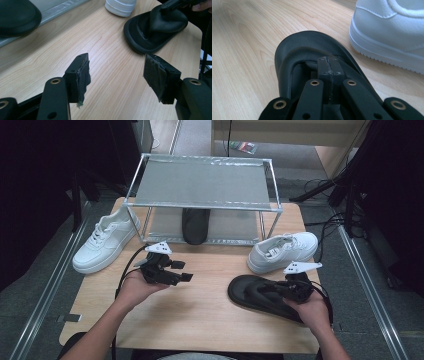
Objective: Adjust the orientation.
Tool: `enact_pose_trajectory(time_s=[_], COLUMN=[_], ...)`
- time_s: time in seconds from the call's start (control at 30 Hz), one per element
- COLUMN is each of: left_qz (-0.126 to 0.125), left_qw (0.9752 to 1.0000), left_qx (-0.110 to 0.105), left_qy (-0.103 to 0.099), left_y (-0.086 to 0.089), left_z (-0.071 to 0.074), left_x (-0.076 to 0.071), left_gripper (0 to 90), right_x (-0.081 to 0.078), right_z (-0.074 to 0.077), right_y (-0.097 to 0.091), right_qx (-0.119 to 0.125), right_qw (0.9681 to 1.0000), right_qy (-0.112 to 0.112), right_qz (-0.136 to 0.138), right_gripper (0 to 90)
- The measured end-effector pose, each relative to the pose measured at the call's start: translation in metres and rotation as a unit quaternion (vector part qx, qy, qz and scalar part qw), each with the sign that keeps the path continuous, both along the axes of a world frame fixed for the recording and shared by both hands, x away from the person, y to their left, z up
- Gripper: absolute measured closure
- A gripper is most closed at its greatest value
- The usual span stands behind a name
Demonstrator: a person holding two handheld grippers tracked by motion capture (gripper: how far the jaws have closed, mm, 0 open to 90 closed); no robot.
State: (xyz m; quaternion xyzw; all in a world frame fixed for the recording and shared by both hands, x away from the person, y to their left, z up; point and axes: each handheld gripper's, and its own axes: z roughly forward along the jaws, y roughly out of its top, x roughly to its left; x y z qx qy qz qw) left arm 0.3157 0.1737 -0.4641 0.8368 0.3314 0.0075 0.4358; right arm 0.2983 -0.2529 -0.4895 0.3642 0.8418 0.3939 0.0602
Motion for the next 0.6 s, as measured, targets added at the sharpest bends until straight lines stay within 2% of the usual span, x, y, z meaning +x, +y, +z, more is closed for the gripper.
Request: enact_pose_trajectory(time_s=[0.17, 0.27, 0.47, 0.6], left_qz=[0.006, 0.006, 0.004, -0.001], left_qw=[1.0000, 1.0000, 1.0000, 1.0000], left_qx=[-0.002, -0.002, 0.001, 0.001], left_qy=[0.001, -0.003, -0.004, -0.004], left_y=[0.005, 0.006, 0.005, 0.002], left_z=[0.000, 0.000, 0.001, 0.001], left_x=[-0.002, -0.003, -0.001, 0.002], left_gripper=[38.2, 38.2, 38.1, 38.1], right_x=[0.003, 0.002, -0.006, -0.012], right_z=[0.001, 0.004, 0.006, 0.008], right_y=[0.004, 0.006, 0.013, 0.014], right_qx=[0.000, 0.009, 0.014, 0.024], right_qw=[1.0000, 0.9999, 0.9995, 0.9993], right_qy=[-0.004, -0.009, -0.017, -0.014], right_qz=[0.005, 0.010, 0.025, 0.025], right_gripper=[90.0, 90.0, 87.4, 84.0])
